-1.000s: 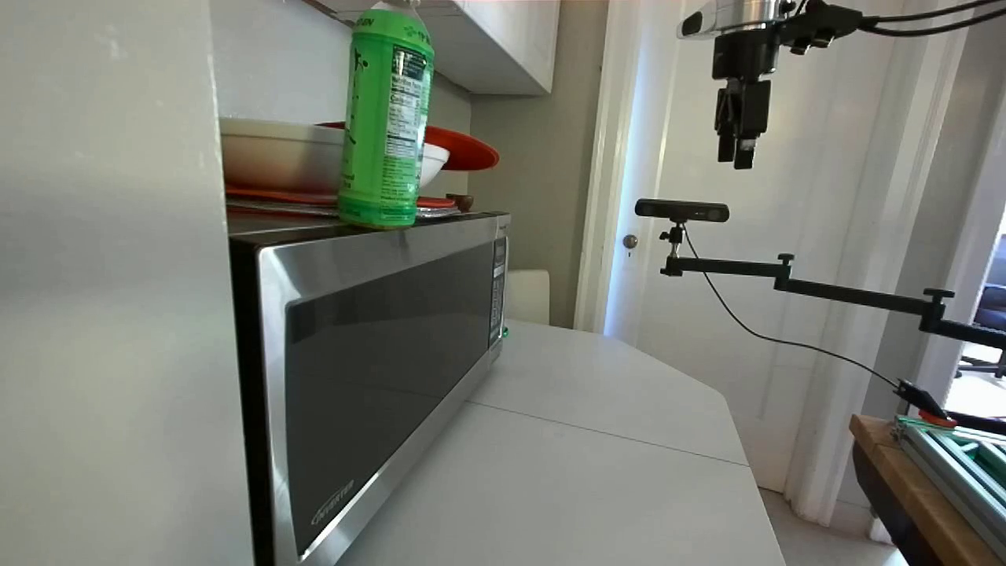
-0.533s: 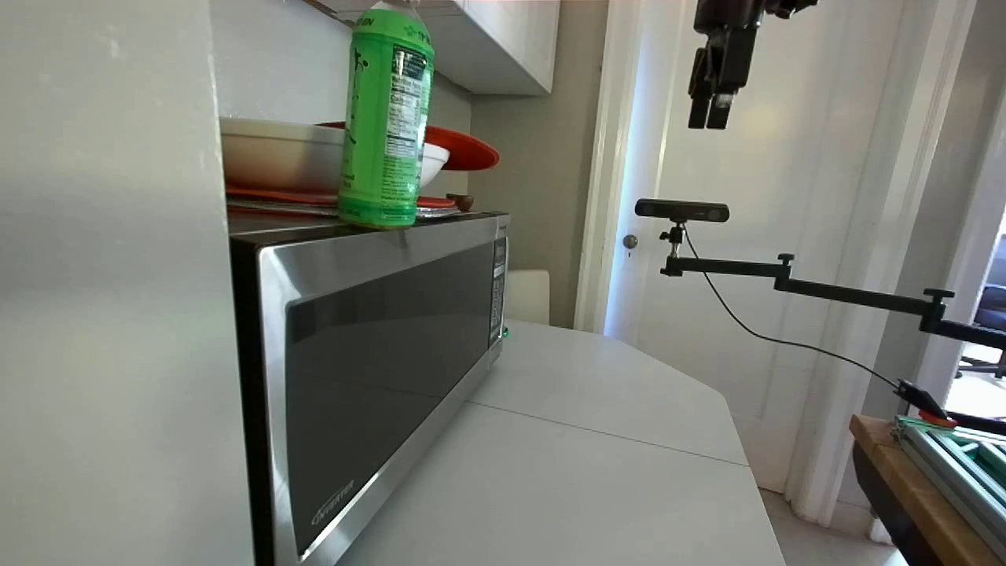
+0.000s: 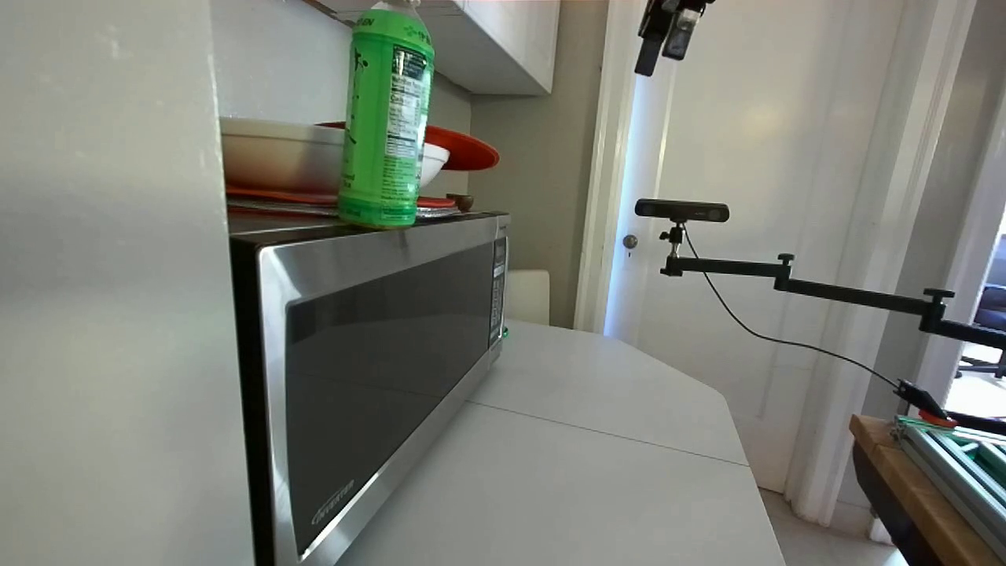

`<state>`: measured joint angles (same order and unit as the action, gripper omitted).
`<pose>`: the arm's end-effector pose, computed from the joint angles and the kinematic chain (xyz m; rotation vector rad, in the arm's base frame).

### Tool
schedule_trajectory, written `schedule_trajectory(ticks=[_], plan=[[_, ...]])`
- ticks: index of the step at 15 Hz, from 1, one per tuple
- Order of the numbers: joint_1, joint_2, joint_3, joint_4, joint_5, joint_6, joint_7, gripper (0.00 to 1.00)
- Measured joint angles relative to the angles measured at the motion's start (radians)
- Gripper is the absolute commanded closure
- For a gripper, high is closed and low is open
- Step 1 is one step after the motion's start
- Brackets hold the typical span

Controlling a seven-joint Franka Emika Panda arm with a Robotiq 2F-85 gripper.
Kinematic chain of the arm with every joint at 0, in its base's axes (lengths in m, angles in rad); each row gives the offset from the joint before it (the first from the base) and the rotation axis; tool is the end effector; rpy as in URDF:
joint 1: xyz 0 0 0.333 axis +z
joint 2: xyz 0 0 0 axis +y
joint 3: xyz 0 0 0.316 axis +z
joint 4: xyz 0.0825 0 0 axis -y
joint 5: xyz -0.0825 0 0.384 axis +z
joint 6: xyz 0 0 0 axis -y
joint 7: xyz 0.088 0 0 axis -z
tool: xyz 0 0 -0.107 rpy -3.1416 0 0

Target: Put the green bottle on the counter.

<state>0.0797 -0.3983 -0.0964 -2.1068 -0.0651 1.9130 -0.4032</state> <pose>0.4534 -0.0187 0.5974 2.9974 0.6167 0.2969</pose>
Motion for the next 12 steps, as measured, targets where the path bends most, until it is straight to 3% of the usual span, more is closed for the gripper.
schedule_trajectory(ticks=[9,12], plan=[[-0.003,0.057,0.005,0.04,0.001,0.017,0.007,0.0],[0.018,0.066,0.019,0.054,0.044,0.07,-0.032,0.0]])
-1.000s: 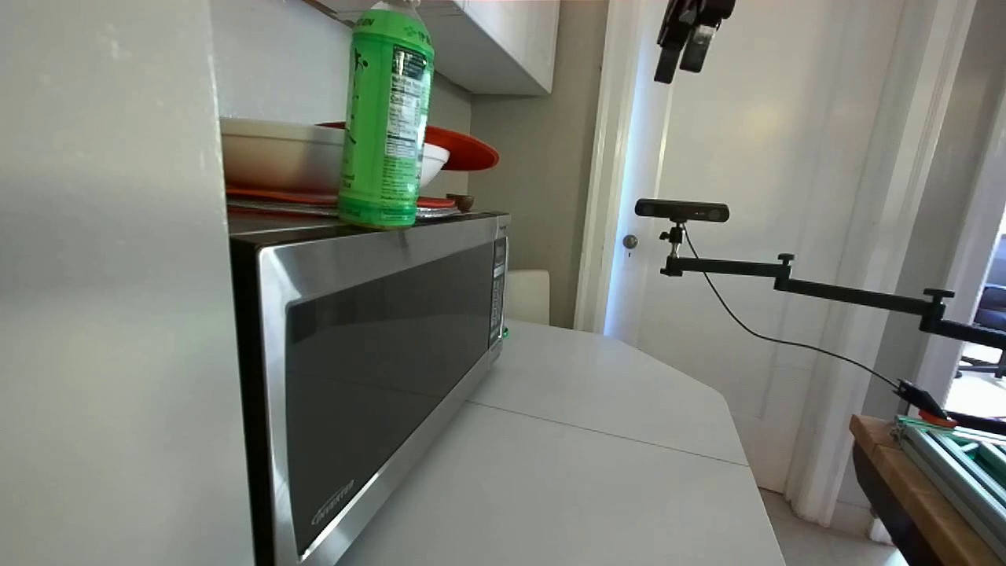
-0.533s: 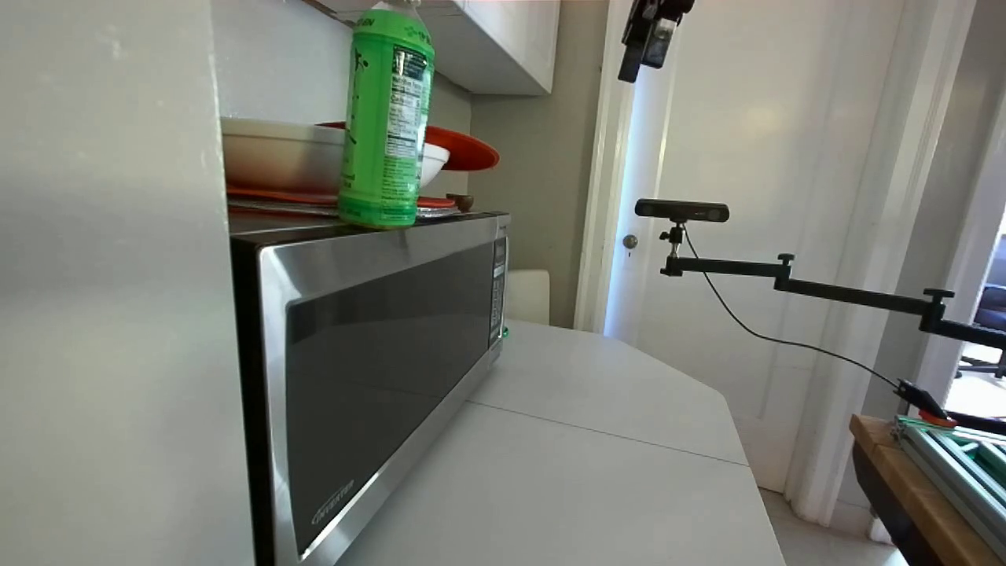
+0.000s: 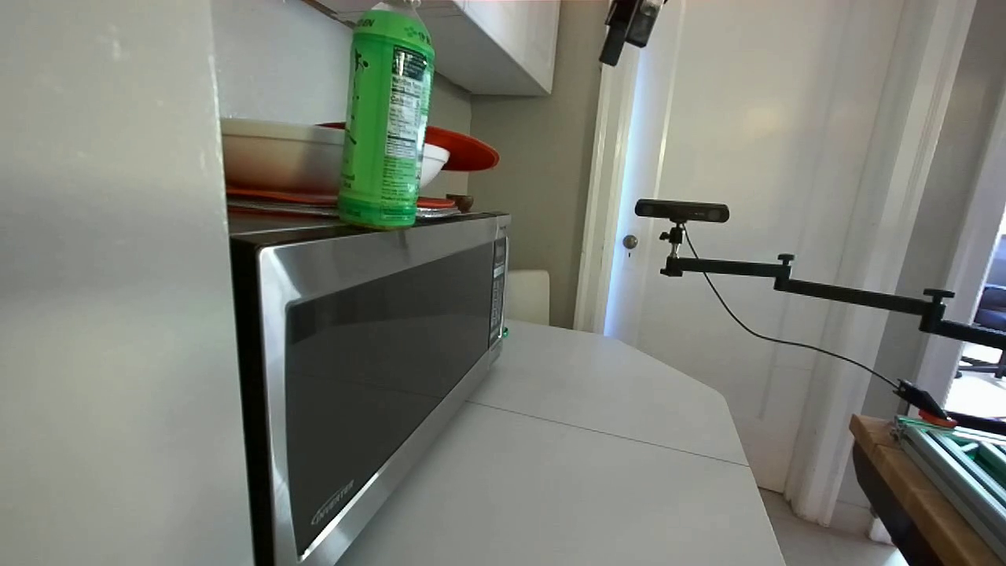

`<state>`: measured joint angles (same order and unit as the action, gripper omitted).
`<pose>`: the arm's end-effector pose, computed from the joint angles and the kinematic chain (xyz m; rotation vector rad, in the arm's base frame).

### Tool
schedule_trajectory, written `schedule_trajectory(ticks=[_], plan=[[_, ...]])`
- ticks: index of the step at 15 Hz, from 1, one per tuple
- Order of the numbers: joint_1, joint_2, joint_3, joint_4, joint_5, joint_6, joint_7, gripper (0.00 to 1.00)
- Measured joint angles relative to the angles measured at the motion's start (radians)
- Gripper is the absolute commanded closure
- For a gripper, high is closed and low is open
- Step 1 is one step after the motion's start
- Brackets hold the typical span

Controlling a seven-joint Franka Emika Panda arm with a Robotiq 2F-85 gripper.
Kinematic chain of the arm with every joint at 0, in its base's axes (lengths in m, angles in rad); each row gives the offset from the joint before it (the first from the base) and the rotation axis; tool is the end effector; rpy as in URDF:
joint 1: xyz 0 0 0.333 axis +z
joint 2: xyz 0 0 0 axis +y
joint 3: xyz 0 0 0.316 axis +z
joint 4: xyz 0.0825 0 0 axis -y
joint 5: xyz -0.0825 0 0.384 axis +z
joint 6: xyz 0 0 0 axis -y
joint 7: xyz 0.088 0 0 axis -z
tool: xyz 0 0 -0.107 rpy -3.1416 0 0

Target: Put the green bottle on the counter.

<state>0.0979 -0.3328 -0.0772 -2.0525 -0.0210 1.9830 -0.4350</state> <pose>0.4798 0.0039 0.6023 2.9857 0.7030 0.3978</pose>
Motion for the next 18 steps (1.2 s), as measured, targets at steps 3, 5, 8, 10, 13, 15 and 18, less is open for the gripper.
schedule_trajectory(ticks=[3,5,8,10,13,15,18], plan=[[0.036,0.037,0.028,0.053,0.026,0.045,-0.042,0.0],[0.048,0.071,0.042,0.093,0.032,0.059,-0.062,0.0],[0.053,0.123,0.05,0.144,0.038,0.072,-0.104,0.0],[0.054,0.154,0.054,0.174,0.055,0.08,-0.134,0.0],[0.055,0.193,0.063,0.214,0.099,0.082,-0.178,0.0],[0.054,0.214,0.07,0.237,0.123,0.082,-0.195,0.0],[0.054,0.242,0.076,0.264,0.151,0.082,-0.202,0.0]])
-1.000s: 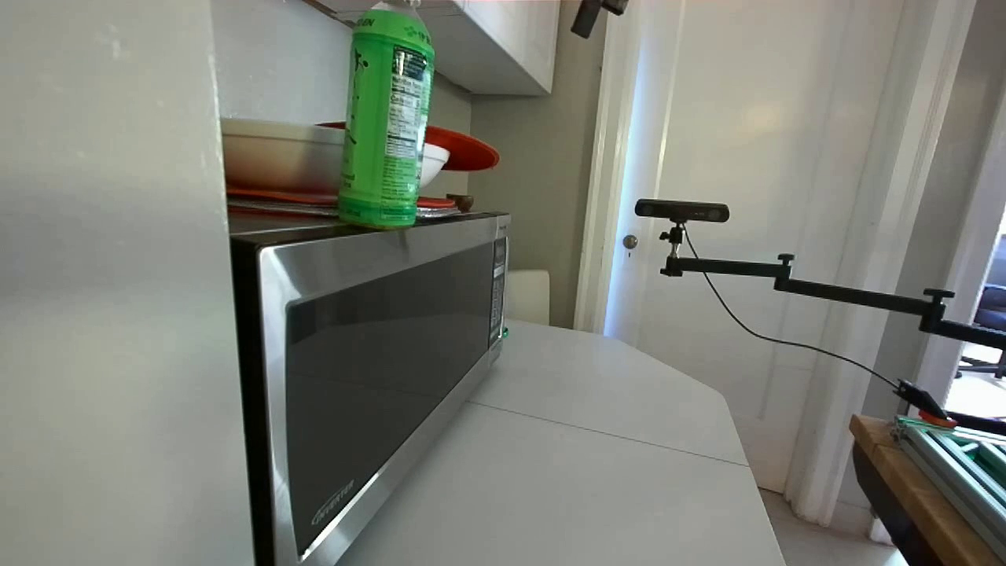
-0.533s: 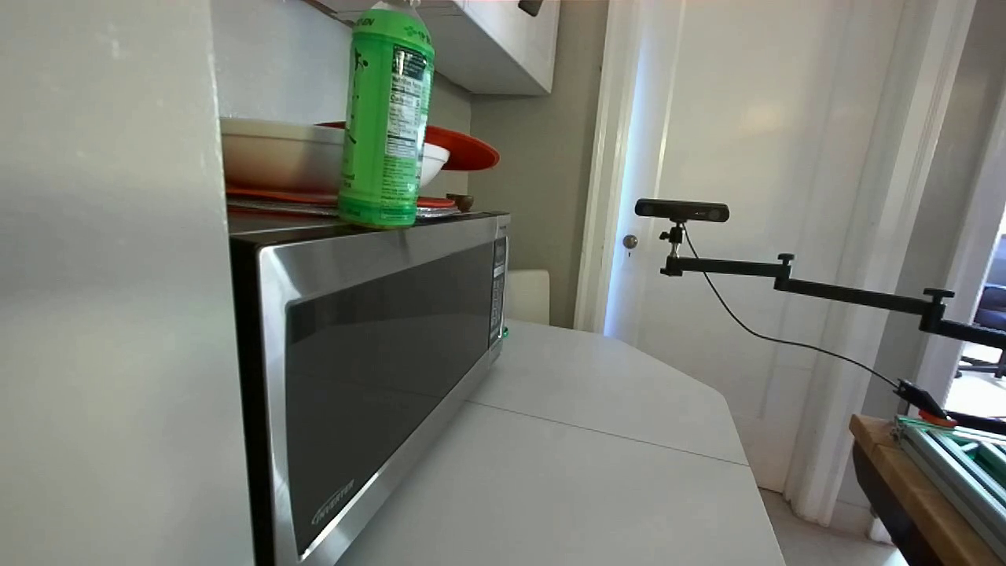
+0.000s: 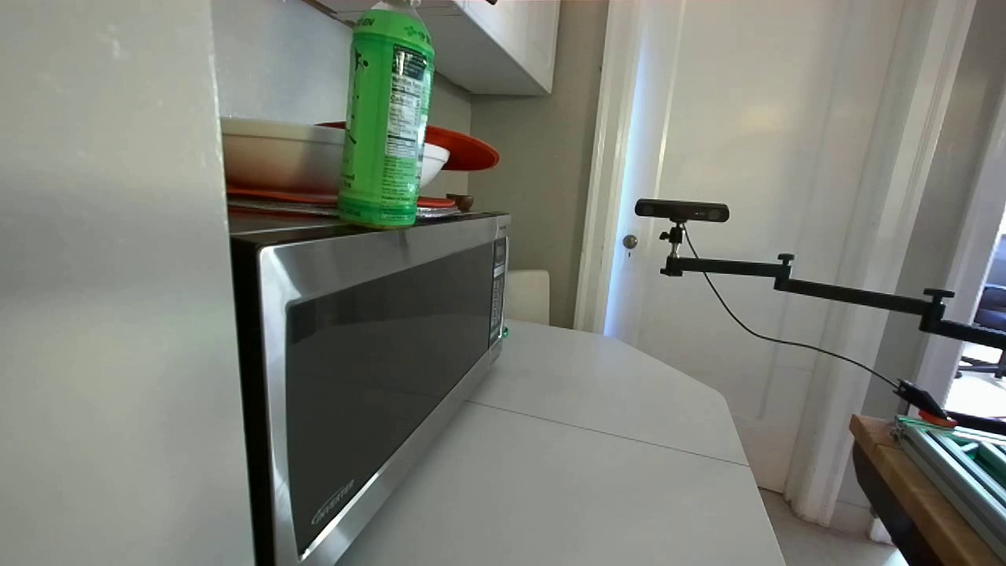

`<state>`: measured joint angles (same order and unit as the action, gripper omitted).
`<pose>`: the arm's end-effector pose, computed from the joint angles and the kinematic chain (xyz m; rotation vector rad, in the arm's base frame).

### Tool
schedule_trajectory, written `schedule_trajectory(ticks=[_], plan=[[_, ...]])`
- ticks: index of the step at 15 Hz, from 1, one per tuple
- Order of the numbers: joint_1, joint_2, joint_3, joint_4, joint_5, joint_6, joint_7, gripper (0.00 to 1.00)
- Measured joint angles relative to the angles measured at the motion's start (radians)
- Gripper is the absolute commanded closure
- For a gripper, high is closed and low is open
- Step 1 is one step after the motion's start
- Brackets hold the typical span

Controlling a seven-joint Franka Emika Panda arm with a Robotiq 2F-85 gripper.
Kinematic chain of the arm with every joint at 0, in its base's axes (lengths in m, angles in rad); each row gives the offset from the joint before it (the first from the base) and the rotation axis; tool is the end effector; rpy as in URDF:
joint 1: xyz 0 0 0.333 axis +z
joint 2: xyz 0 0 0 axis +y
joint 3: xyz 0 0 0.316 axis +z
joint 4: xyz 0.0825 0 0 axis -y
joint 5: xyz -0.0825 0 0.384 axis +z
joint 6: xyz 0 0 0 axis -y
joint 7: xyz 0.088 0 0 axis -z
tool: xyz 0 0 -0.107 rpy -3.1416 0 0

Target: Put the green bottle on the counter.

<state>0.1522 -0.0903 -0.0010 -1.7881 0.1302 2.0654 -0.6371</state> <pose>0.5582 0.0919 0.6206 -2.8404 -1.1144 -0.5968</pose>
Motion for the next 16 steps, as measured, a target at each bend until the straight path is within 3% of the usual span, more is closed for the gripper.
schedule_trajectory(ticks=[16], plan=[[-0.011,0.121,0.048,0.076,0.102,0.081,-0.04,0.0]])
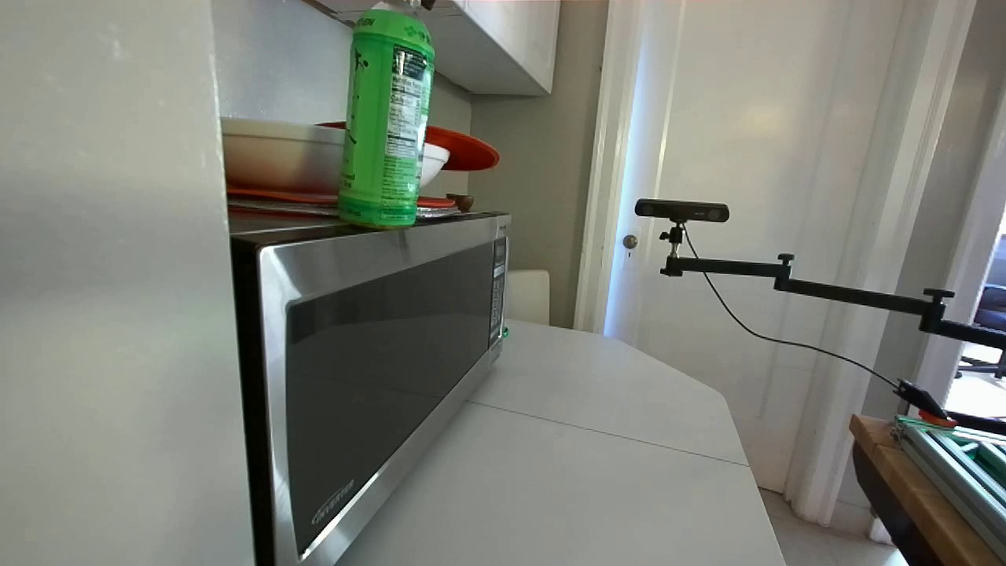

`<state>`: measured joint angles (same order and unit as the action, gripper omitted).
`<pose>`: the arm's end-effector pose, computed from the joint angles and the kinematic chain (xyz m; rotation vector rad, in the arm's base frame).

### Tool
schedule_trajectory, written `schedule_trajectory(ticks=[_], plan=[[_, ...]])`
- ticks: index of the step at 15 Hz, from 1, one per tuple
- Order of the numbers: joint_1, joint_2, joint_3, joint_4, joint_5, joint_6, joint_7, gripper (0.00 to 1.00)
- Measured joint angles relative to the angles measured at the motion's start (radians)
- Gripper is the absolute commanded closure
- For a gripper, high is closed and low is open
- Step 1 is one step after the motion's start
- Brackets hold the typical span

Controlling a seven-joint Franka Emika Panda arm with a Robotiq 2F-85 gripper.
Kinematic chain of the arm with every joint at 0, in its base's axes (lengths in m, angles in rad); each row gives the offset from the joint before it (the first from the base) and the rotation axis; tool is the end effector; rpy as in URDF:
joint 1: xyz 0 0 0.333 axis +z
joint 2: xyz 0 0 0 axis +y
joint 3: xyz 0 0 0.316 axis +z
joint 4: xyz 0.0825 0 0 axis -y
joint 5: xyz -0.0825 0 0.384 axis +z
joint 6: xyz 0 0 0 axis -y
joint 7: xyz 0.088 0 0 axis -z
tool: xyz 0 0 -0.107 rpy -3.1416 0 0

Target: Put the green bottle on the counter.

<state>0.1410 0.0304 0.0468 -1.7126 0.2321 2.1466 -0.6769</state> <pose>0.5953 0.1225 0.5991 -2.7331 -1.1194 -0.6653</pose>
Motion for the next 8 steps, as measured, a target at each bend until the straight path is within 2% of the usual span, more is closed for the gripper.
schedule_trajectory(ticks=[8], plan=[[-0.006,0.027,0.016,0.0,0.005,0.063,0.0,0.0]])
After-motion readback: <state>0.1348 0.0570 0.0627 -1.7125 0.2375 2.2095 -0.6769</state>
